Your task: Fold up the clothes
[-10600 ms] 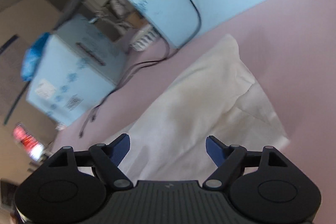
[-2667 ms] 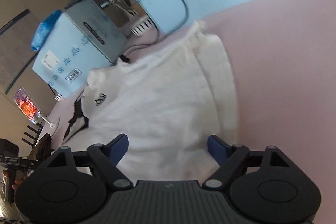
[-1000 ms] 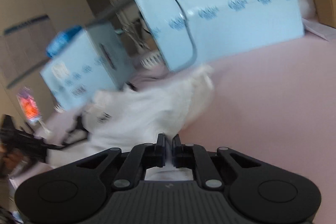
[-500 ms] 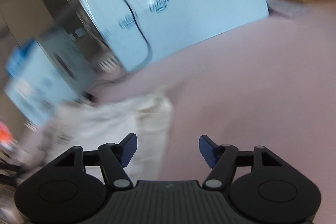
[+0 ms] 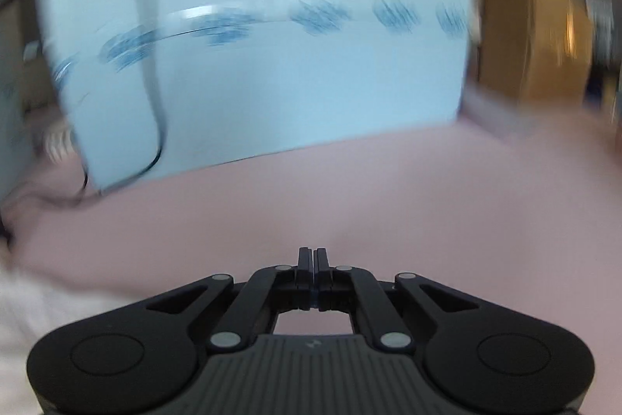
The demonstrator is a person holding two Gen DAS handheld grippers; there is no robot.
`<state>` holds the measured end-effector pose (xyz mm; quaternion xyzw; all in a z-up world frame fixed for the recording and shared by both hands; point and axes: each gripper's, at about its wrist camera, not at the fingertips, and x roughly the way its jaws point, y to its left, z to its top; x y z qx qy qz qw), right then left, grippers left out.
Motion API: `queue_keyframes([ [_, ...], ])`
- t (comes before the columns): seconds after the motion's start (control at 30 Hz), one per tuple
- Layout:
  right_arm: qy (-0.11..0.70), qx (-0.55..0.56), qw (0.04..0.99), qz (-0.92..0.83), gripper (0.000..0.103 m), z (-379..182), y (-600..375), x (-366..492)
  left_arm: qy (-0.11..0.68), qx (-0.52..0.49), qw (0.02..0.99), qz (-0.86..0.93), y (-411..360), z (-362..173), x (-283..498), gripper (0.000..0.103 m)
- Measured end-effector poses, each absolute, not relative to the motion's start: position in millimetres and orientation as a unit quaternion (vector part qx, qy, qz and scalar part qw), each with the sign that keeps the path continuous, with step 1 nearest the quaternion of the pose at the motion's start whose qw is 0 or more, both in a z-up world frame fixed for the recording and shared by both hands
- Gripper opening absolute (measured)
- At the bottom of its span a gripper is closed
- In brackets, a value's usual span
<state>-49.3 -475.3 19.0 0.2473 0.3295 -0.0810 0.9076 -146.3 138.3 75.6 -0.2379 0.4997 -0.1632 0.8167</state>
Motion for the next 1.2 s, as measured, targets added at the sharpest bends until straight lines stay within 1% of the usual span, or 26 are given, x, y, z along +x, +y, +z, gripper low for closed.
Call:
queue_keyframes([
  [0.03, 0.33, 0.282, 0.9, -0.048, 0.011, 19, -482, -53, 0.5, -0.237, 0.817, -0.165, 136, 76, -146, 0.073],
  [0.1, 0.335, 0.318, 0.887, 0.009, 0.03, 23, -486, -65, 0.497, -0.233, 0.818, -0.17, 134, 78, -147, 0.073],
  [0.17, 0.352, 0.325, 0.877, 0.029, 0.037, 28, -483, -73, 0.494, -0.232, 0.82, -0.172, 134, 79, -148, 0.074],
  [0.23, 0.367, 0.35, 0.86, 0.052, 0.04, 31, -481, -78, 0.493, -0.236, 0.82, -0.173, 134, 79, -148, 0.074],
  [0.27, 0.379, 0.355, 0.853, 0.052, 0.044, 33, -476, -76, 0.492, -0.236, 0.82, -0.174, 134, 79, -148, 0.074],
  [0.37, 0.41, 0.312, 0.856, 0.028, 0.044, 32, -453, -64, 0.493, -0.233, 0.819, -0.179, 130, 79, -147, 0.074],
  [0.4, 0.41, 0.3, 0.861, 0.023, 0.043, 30, -447, -59, 0.493, -0.233, 0.819, -0.181, 129, 79, -146, 0.074],
  [0.43, 0.409, 0.288, 0.866, 0.018, 0.038, 29, -441, -54, 0.492, -0.233, 0.818, -0.185, 127, 78, -145, 0.074],
  [0.47, 0.402, 0.254, 0.88, 0.015, 0.004, 31, -432, -47, 0.492, -0.233, 0.818, -0.186, 126, 78, -145, 0.074],
  [0.5, 0.398, 0.233, 0.887, 0.011, 0.005, 33, -427, -40, 0.492, -0.233, 0.819, -0.185, 125, 78, -145, 0.074],
  [0.6, 0.363, 0.197, 0.911, -0.02, 0.005, 35, -418, -7, 0.491, -0.233, 0.82, -0.181, 124, 79, -146, 0.074],
  [0.67, 0.322, 0.2, 0.925, -0.035, 0.005, 37, -421, 6, 0.491, -0.232, 0.82, -0.18, 124, 80, -146, 0.074],
  [0.73, 0.286, 0.18, 0.94, -0.04, 0.008, 35, -424, 15, 0.488, -0.236, 0.82, -0.182, 124, 81, -147, 0.074],
  [0.77, 0.294, 0.173, 0.939, -0.043, 0.015, 31, -425, 22, 0.487, -0.237, 0.82, -0.185, 124, 82, -147, 0.074],
  [0.8, 0.306, 0.174, 0.935, -0.044, 0.026, 28, -425, 24, 0.49, -0.241, 0.815, -0.193, 123, 81, -146, 0.074],
  [0.83, 0.307, 0.183, 0.933, -0.046, 0.033, 28, -427, 19, 0.492, -0.242, 0.813, -0.197, 122, 81, -146, 0.074],
  [0.87, 0.306, 0.192, 0.931, -0.048, 0.05, 29, -429, 13, 0.491, -0.238, 0.814, -0.199, 121, 82, -146, 0.074],
  [0.9, 0.305, 0.202, 0.929, -0.05, 0.064, 30, -431, 7, 0.49, -0.234, 0.815, -0.201, 120, 82, -146, 0.074],
  [0.97, 0.264, 0.228, 0.937, -0.018, 0.072, 43, -443, -24, 0.487, -0.229, 0.817, -0.206, 119, 82, -146, 0.074],
  [1.0, 0.271, 0.232, 0.934, 0.014, 0.069, 47, -447, -33, 0.484, -0.232, 0.817, -0.209, 120, 83, -146, 0.074],
  [1.03, 0.281, 0.235, 0.929, 0.047, 0.064, 50, -451, -41, 0.481, -0.236, 0.817, -0.211, 122, 83, -147, 0.074],
  [1.07, 0.305, 0.22, 0.922, 0.093, 0.048, 52, -451, -49, 0.477, -0.24, 0.818, -0.215, 124, 83, -147, 0.074],
  [1.1, 0.318, 0.204, 0.919, 0.11, 0.043, 52, -449, -55, 0.472, -0.244, 0.818, -0.219, 127, 83, -148, 0.074],
  [1.13, 0.349, 0.157, 0.917, 0.116, 0.045, 51, -441, -66, 0.468, -0.247, 0.819, -0.221, 128, 84, -149, 0.074],
  [1.2, 0.385, 0.108, 0.91, 0.11, 0.045, 44, -430, -74, 0.465, -0.25, 0.82, -0.221, 131, 82, -150, 0.074],
])
